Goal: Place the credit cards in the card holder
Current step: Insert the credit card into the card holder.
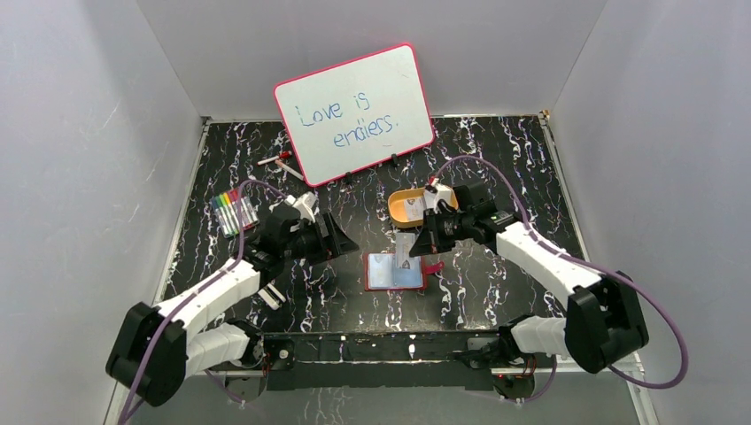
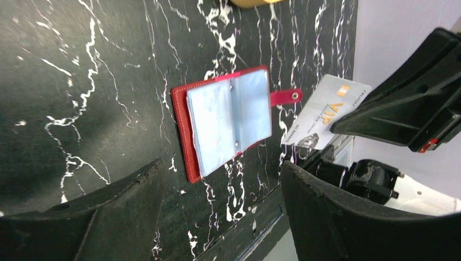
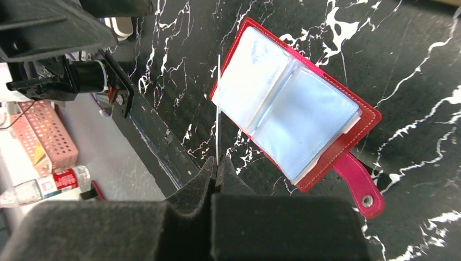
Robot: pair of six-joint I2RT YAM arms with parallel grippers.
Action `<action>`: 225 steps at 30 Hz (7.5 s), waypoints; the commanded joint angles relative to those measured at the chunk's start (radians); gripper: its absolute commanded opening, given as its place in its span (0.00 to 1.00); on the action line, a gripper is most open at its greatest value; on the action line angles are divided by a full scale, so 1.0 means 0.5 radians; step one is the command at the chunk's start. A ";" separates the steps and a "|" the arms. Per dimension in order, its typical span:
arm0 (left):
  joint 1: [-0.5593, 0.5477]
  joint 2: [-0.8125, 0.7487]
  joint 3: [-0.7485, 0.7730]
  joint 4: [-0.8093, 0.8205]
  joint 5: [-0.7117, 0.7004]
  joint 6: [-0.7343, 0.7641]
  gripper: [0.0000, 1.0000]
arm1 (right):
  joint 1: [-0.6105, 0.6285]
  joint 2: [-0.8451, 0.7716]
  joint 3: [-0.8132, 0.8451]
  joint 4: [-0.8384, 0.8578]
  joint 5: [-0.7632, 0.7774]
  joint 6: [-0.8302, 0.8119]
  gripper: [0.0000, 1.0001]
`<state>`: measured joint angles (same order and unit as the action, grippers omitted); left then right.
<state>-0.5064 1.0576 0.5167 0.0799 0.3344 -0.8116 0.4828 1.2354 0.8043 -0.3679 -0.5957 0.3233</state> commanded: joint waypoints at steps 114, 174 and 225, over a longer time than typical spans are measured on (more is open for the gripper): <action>-0.257 1.008 -0.023 0.550 0.228 -0.178 0.07 | -0.166 0.745 -0.555 0.809 -0.381 0.547 0.00; -0.267 1.033 -0.010 0.570 0.264 -0.170 0.06 | -0.077 0.901 -0.466 1.081 -0.386 0.736 0.00; -0.273 0.938 -0.042 0.552 0.233 -0.171 0.06 | 0.127 0.687 -0.364 0.923 -0.036 0.859 0.43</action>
<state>-0.6380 1.5604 0.5056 0.3874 0.4610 -0.9089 0.5373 1.5738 0.6056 0.1181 -0.6292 0.7624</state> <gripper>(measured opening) 0.065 0.435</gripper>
